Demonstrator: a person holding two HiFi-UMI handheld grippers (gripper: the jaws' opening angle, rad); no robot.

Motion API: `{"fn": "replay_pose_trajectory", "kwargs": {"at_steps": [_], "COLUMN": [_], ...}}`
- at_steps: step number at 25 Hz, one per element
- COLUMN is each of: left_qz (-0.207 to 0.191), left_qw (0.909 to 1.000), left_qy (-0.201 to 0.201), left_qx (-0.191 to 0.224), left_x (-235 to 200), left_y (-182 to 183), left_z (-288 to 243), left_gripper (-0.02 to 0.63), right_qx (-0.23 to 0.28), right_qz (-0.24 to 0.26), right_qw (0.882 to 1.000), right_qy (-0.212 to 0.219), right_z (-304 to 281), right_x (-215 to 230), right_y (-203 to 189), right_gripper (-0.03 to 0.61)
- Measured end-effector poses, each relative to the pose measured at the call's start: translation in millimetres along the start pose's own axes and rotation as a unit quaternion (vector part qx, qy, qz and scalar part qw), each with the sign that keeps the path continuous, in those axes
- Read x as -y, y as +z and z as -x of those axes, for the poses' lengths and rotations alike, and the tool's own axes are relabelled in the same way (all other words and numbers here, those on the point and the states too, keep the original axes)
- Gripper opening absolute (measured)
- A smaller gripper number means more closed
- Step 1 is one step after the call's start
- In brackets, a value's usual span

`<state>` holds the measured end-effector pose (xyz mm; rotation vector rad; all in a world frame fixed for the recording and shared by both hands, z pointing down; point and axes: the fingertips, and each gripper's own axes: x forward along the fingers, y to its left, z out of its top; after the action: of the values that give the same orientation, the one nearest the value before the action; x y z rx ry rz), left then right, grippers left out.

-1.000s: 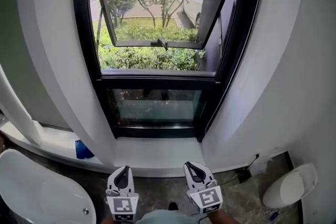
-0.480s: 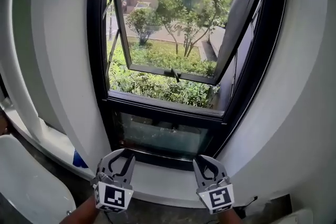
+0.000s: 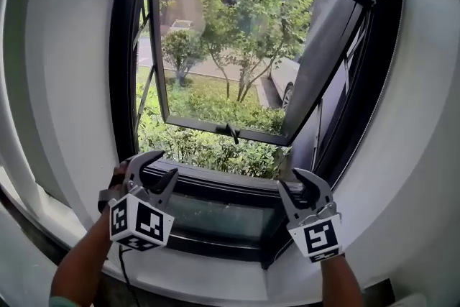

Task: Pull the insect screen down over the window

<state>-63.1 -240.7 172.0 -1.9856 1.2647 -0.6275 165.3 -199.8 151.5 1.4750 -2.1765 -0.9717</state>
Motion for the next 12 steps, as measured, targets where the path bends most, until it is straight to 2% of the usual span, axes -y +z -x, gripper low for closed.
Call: {"fn": "replay_pose_trajectory", "kwargs": {"at_steps": [4,7,10,12], "left_qz": [-0.027,-0.039,-0.058,-0.076], "left_qw": [0.9983,0.9956,0.9923,0.99], "left_qy": [0.038,0.06,0.079,0.091], "left_qx": [0.036,0.061,0.076,0.076], "left_x": [-80,-138,-180,-204], "left_y": [24,44,59,65], "left_z": [-36,-55,-78,-91], "left_gripper": [0.216,0.258,0.284,0.301], "right_qx": [0.006,0.01,-0.005,-0.009], "right_qz": [0.052,0.097,0.136,0.142], "right_qw": [0.997,0.991,0.982,0.978], "right_qy": [-0.05,-0.091,-0.134,-0.151], "right_z": [-36,-58,-73,-83], "right_x": [60,102,141,162], "right_y": [39,70,88,101], "right_gripper": [0.121,0.121,0.127,0.14]}}
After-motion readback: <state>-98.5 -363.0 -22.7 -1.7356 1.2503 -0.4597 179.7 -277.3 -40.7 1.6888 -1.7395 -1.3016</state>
